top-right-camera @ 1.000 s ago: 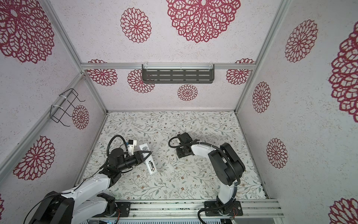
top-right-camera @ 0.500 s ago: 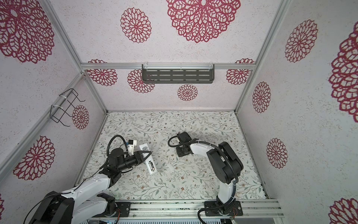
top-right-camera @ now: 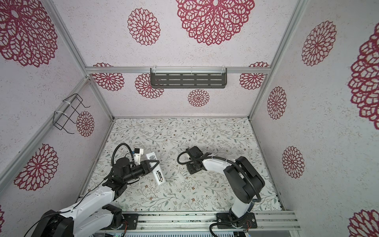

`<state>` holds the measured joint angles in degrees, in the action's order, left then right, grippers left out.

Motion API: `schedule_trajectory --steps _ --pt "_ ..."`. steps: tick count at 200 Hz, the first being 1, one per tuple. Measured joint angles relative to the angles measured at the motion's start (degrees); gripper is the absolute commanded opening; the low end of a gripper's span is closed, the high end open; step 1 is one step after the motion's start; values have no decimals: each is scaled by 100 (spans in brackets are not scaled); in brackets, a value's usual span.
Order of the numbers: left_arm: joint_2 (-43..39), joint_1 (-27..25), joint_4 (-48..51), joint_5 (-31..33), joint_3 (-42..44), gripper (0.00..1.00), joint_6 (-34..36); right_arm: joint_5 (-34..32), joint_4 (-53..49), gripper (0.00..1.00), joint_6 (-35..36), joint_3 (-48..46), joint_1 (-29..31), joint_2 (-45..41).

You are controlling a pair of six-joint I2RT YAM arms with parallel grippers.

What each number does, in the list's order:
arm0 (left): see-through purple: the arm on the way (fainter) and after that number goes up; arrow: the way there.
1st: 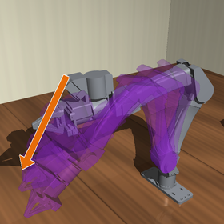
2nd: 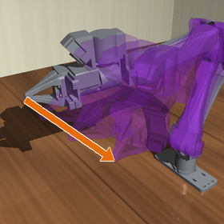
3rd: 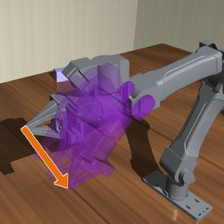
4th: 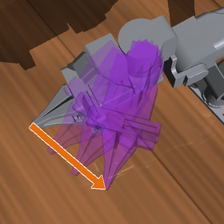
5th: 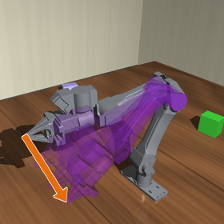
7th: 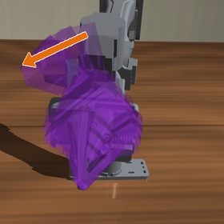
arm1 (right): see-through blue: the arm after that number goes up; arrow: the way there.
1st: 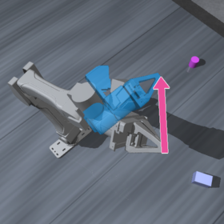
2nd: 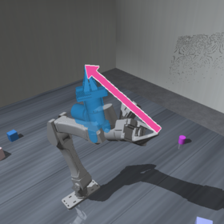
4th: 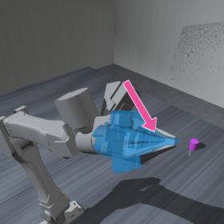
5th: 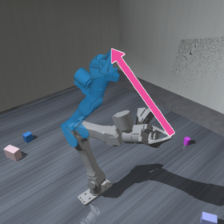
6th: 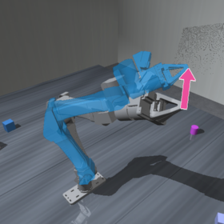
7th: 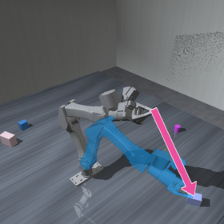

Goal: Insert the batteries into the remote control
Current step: 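Lift the second battery upright with the right gripper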

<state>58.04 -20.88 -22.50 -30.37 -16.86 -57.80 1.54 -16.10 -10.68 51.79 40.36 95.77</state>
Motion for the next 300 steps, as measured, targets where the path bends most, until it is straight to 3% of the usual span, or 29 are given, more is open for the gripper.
schedule_trajectory --steps 80,145,168,300 --pt "15 -588 269 527 0 2 61 15 70 0 -57 -557 284 -485" --pt "-271 -636 546 793 0 2 127 -201 -107 28 -48 -496 374 -479" --pt "-328 -640 614 855 0 2 179 -313 -369 32 -37 -339 382 -398" --pt "-527 -647 925 977 66 3 426 -452 -1088 31 188 564 382 260"
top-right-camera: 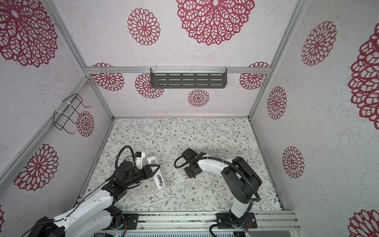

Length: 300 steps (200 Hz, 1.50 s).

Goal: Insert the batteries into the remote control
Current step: 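Lift the second battery upright with the right gripper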

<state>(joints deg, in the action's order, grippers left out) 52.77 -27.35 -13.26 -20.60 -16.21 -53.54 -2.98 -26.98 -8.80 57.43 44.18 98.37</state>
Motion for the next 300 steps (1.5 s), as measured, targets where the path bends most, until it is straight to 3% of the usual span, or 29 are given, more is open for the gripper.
schedule_trajectory --steps 78,161,227,300 --pt "39 -2 118 20 0 3 105 2 -52 26 42 138 0 114" --pt "48 -4 160 24 -2 3 146 15 -96 9 181 223 2 181" --pt "122 -92 79 66 -2 3 146 17 -138 2 179 210 2 131" --pt "223 -197 -380 219 -2 2 92 155 411 0 367 -431 157 -1307"
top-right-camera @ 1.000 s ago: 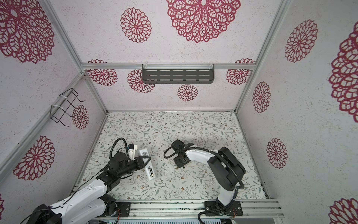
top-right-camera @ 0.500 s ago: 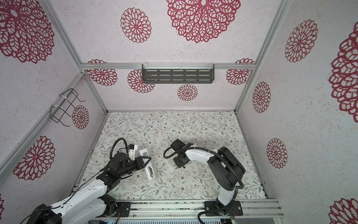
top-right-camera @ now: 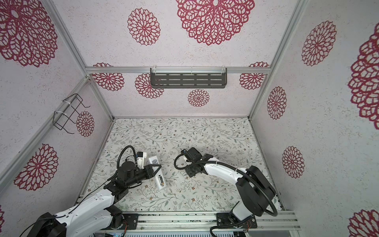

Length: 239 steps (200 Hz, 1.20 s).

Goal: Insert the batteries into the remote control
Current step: 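Lift the second battery upright with the right gripper, then carry the battery to the remote's compartment with the right gripper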

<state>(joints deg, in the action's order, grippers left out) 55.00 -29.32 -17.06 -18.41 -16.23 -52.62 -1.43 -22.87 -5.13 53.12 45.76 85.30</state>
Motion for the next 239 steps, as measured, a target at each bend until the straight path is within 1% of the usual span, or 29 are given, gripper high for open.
schedule_trajectory --steps 41,76,109,140,175,200,239 --pt "76 -7 -289 118 0 2 -105 238 522 0 61 -339 33 -841" --pt "245 -7 -505 214 -42 2 -203 632 1167 0 59 -695 57 -1626" --pt "365 -9 -697 289 -120 2 -321 968 1626 0 37 -809 70 -2059" --pt "428 -15 -1008 313 -166 2 -511 1329 2483 0 -208 -1189 111 -2404" --pt "474 -17 -1244 337 -173 2 -675 1561 3370 0 -509 -1613 199 -2496" --pt "492 -24 -1318 372 -173 2 -732 1670 3807 0 -656 -1628 291 -2465" --pt "518 -42 -1401 402 -173 2 -778 1665 4487 0 -979 -1628 442 -2297"
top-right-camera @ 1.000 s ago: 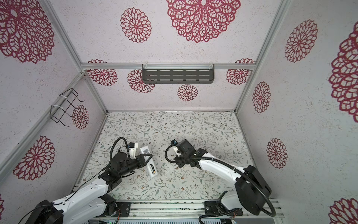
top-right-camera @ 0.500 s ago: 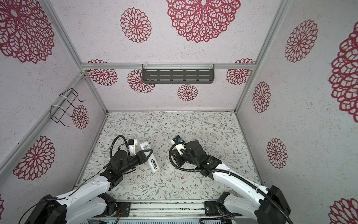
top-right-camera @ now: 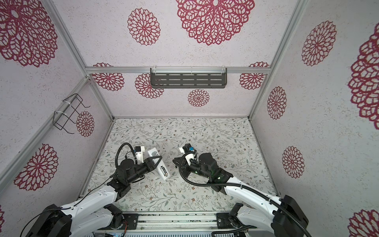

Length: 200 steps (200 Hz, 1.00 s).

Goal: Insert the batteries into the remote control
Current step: 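Carry the battery to the remote's compartment with the right gripper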

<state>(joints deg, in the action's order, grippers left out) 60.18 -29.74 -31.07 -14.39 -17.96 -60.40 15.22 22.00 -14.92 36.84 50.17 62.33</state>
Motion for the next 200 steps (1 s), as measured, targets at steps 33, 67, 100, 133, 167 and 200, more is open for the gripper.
schedule_trajectory --steps 33,67,100,133,167,200 --pt "44 -4 -39 2 -2 2 -50 -20 431 0 -190 0 221 297" --pt "101 -17 -46 9 -55 2 -79 -37 553 0 -275 0 389 632" --pt "101 -24 -122 15 -70 2 -111 -44 664 0 -317 24 474 881" --pt "101 -24 -122 17 -70 2 -127 -44 824 0 -385 76 573 1119" --pt "101 -26 -122 20 -70 2 -142 -50 933 0 -426 162 647 1316" --pt "101 -28 -127 20 -70 2 -164 -101 1025 0 -426 177 658 1438"
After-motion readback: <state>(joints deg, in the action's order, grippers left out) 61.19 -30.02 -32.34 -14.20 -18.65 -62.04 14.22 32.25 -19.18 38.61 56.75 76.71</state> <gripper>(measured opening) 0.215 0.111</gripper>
